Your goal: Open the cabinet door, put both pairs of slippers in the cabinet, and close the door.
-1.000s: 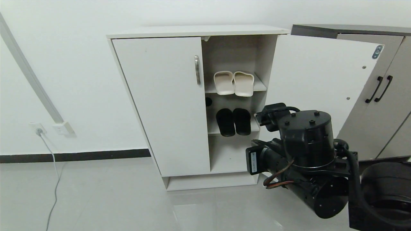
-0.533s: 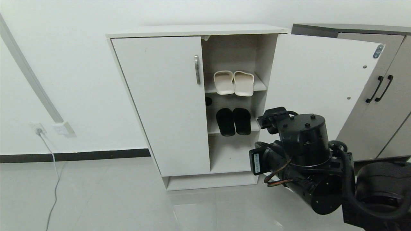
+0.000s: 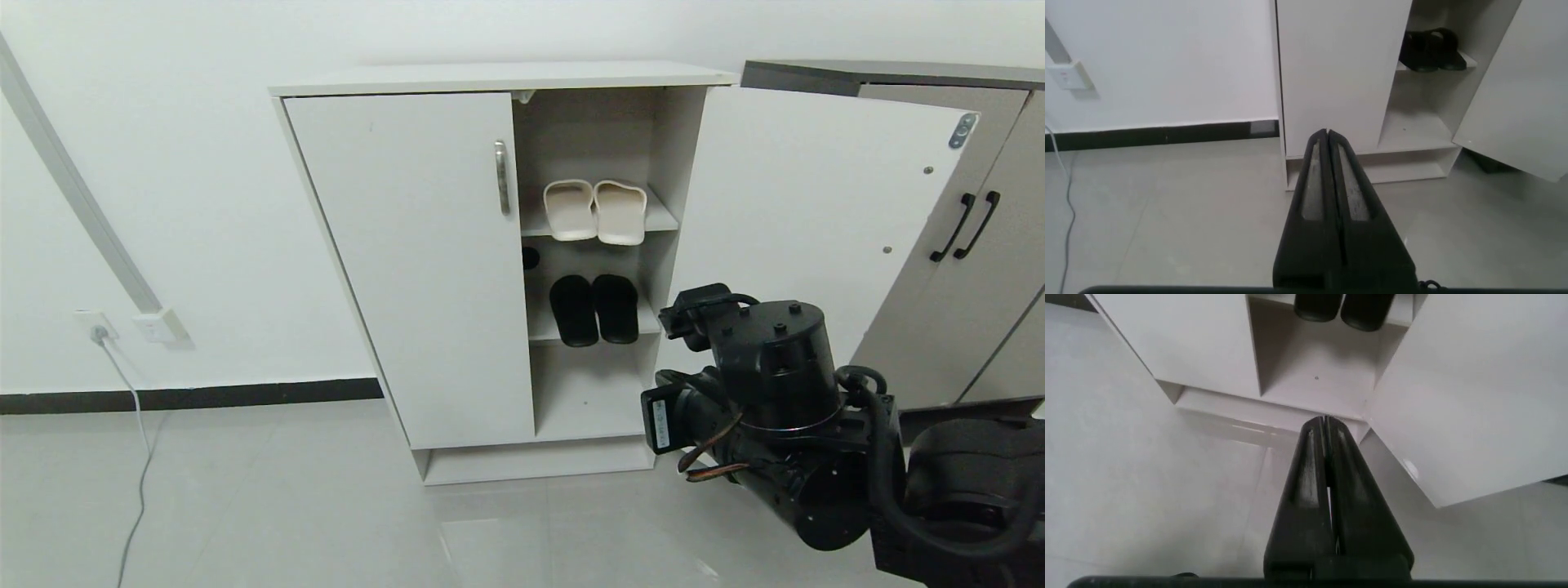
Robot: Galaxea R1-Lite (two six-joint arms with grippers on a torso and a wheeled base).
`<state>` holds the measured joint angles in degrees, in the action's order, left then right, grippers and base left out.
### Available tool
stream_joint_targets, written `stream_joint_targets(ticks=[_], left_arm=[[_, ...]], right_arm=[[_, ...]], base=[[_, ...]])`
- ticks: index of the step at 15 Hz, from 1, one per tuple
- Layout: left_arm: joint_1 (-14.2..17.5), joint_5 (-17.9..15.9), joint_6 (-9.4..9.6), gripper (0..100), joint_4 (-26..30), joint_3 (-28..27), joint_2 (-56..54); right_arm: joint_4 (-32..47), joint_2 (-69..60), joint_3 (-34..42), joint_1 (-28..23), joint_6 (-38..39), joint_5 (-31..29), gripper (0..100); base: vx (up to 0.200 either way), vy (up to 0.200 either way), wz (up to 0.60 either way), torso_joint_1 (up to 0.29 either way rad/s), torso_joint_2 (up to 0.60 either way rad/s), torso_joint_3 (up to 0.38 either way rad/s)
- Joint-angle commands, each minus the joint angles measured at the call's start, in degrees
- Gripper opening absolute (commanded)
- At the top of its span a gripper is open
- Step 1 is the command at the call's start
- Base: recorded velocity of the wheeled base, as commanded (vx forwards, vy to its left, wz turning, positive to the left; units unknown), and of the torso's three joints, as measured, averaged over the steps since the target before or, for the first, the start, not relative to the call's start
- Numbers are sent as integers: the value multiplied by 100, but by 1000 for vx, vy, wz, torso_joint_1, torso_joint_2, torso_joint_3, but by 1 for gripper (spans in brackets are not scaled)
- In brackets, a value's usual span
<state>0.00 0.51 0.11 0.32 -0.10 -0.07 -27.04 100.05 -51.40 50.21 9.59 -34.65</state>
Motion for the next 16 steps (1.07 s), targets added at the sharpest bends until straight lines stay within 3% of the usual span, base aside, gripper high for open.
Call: stream_joint_targets(ticks=[1,4,7,16], left_arm=[[0,2,-2,0,3,1,7],[0,2,-2,0,3,1,7],[0,2,7,0,3,1,7],[0,-7,7,0,3,1,7]], right_arm=[[-3,24,24,-3,7,2,0],[-3,76,24,-12,-1,-7,0],[-3,94,16,-12,-1,-7,0],[-3,129,16,-12,-10,-16,0]], base=[[0,0,0,0,0,0],[0,0,0,1,-33,-40],[0,0,0,1,-180,-308],[0,0,0,78,-481,-363]])
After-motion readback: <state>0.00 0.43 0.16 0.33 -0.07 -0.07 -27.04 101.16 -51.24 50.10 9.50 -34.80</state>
